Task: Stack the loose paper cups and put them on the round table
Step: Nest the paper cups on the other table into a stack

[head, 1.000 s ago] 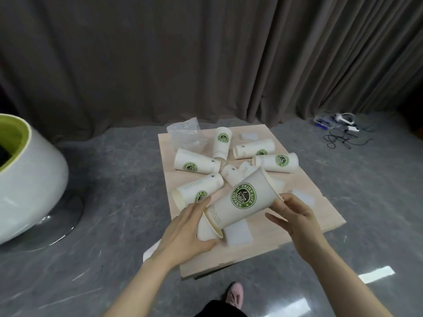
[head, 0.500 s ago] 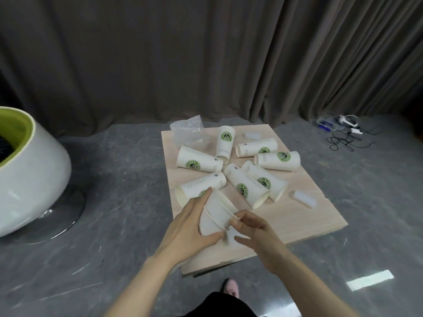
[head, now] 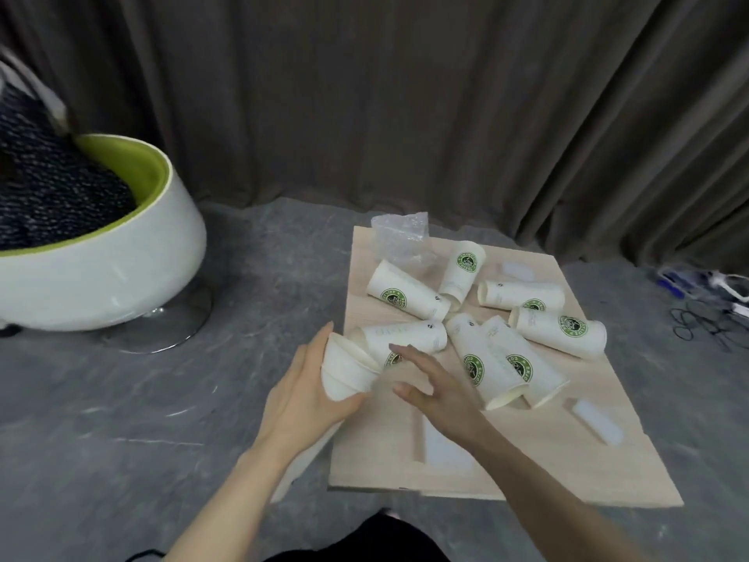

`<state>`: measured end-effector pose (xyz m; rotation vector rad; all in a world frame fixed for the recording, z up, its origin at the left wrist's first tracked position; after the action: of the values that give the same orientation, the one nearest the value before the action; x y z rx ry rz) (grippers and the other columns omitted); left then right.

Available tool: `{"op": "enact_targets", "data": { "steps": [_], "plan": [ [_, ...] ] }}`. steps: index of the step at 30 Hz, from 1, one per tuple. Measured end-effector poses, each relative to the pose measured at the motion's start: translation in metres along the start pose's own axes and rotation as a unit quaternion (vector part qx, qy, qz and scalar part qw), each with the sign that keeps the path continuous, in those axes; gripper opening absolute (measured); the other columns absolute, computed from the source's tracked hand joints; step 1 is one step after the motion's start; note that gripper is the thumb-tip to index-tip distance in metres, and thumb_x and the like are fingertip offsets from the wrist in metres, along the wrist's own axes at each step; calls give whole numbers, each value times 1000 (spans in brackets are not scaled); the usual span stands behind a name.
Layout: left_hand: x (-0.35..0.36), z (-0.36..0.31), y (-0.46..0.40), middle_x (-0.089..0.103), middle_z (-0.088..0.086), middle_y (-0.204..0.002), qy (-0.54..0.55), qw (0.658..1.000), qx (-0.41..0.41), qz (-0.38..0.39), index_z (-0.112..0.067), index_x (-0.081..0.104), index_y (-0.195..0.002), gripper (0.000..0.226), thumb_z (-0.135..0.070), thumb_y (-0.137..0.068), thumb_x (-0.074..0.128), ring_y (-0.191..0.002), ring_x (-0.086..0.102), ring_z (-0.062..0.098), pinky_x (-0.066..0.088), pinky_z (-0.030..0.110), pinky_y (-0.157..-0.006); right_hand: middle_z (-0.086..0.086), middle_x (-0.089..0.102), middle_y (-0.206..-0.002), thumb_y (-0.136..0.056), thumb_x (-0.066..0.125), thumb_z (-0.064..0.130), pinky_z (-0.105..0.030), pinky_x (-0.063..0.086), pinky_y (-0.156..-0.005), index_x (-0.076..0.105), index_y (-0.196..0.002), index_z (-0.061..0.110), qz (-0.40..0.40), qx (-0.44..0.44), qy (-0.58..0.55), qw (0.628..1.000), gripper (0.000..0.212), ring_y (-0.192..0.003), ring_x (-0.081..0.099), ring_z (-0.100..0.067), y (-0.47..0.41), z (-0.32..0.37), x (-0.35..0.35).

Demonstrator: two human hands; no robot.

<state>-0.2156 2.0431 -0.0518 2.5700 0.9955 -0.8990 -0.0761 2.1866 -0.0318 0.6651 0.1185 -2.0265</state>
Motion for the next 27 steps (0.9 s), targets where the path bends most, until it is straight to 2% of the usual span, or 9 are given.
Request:
{"op": "enact_targets", "data": {
  "steps": [1,4,6,10,14,17,21,24,27],
  "plan": [
    [-3,4,0,30,-18,-149,3,1000,-13,-10,-53,7,-144,103,-62,-66,74,-129,42,10,38,29,-87,9,29,-151,-90,65,28,-7,16,-106,43,-137,38,13,-18,76,997,53,-142,19,-4,-15,-4,-3],
    [-11,11,2,30,-18,-148,10,998,-48,-34,-57,5,-140,102,-66,-64,72,-129,41,9,38,30,-87,-2,6,-160,-87,68,32,-35,10,-119,37,-142,38,68,-42,227,971,64,-148,3,-18,-64,-18,-3],
    [-15,16,6,30,-19,-148,11,997,-71,-42,-58,4,-139,102,-67,-62,72,-130,39,8,38,29,-87,-6,-1,-161,-86,68,33,-43,8,-119,33,-145,38,119,-54,312,941,68,-148,-2,-22,-92,-27,5],
    [-21,23,15,32,-22,-144,4,993,-109,-50,-59,5,-137,102,-71,-58,68,-123,44,7,38,29,-82,-3,-2,-161,-86,66,33,-45,-2,-118,28,-146,42,196,-72,399,893,72,-148,-4,-21,-127,-42,22],
    [-27,27,22,34,-25,-134,-4,989,-135,-62,-60,4,-135,101,-71,-58,68,-116,48,7,39,29,-80,-2,11,-158,-85,66,30,-41,2,-116,37,-141,38,192,-139,464,854,63,-146,7,-17,-137,-46,36],
    [-31,30,23,34,-24,-134,-8,987,-147,-70,-57,6,-138,101,-71,-59,67,-117,48,7,40,29,-82,1,23,-151,-81,67,33,-33,9,-110,45,-131,38,167,-179,480,843,55,-140,19,-17,-137,-45,38],
    [-31,30,19,34,-22,-137,-13,986,-149,-68,-52,7,-141,102,-70,-61,68,-117,48,8,41,30,-83,7,35,-140,-78,66,43,-31,12,-101,52,-119,39,127,-192,448,864,44,-131,32,-12,-137,-34,29],
    [-30,28,11,34,-22,-134,-15,989,-138,-55,-53,6,-141,101,-69,-62,68,-116,49,8,39,28,-81,15,44,-122,-72,73,45,-28,16,-95,55,-109,41,69,-171,337,923,42,-121,40,-3,-134,-19,11],
    [-26,23,-1,36,-22,-134,-19,992,-118,-34,-53,6,-141,102,-69,-62,68,-117,49,9,40,28,-81,22,48,-117,-68,78,38,-27,21,-95,54,-101,49,22,-124,187,974,43,-117,43,-2,-125,-2,-9]
  ]
}}
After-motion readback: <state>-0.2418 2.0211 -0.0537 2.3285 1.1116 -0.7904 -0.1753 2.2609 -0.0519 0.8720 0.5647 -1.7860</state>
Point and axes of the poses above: each hand's wrist, its own y-axis away from the middle knuckle, its own x-axis out of the palm, z = x × y, the point moved 4 cm from there along -y, towards the middle knuckle
